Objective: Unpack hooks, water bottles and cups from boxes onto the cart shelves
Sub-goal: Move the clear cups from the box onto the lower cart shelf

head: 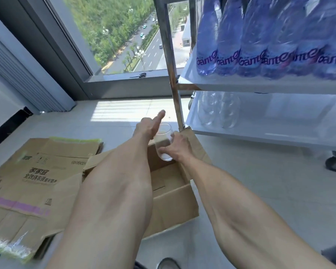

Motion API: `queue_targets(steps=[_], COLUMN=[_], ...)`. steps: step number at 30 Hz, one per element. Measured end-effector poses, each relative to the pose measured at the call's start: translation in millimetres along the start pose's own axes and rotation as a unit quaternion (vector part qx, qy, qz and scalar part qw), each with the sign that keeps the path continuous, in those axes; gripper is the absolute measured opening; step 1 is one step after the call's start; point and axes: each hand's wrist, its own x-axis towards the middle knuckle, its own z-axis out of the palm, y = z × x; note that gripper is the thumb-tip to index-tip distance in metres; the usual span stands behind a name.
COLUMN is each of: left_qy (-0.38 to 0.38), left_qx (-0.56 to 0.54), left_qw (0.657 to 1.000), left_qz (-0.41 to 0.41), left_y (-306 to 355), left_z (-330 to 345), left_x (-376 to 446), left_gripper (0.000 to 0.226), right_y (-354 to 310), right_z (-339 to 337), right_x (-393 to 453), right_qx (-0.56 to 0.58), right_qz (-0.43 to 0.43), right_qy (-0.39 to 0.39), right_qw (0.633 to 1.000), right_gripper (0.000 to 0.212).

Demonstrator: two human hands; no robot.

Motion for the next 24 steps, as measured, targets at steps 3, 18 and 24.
queue_targets(steps=[3, 18, 24], left_qy=[0.134, 0.004, 0.063], left_qx=[-0.029, 0.010, -0.032], left_qw=[0.991, 0.999, 0.997], left_qz=[0.002, 0.033, -0.010], left_y=[27, 141, 145], left_z=[5, 194, 237], left_x=[-13, -27, -2], left_gripper=[0.064, 0.094, 0.125], right_y=[2, 134, 160], right_z=[-43, -176, -202], right_x=[-2, 35, 65], right_qx=[0.035, 0.037, 0.092], right_qz=[0.002, 0.121, 0.123], right_qy=[0.071, 0.325, 0.361], right_qw=[0.997, 0.937, 0.920], right_gripper=[0.074, 0.067, 0.070])
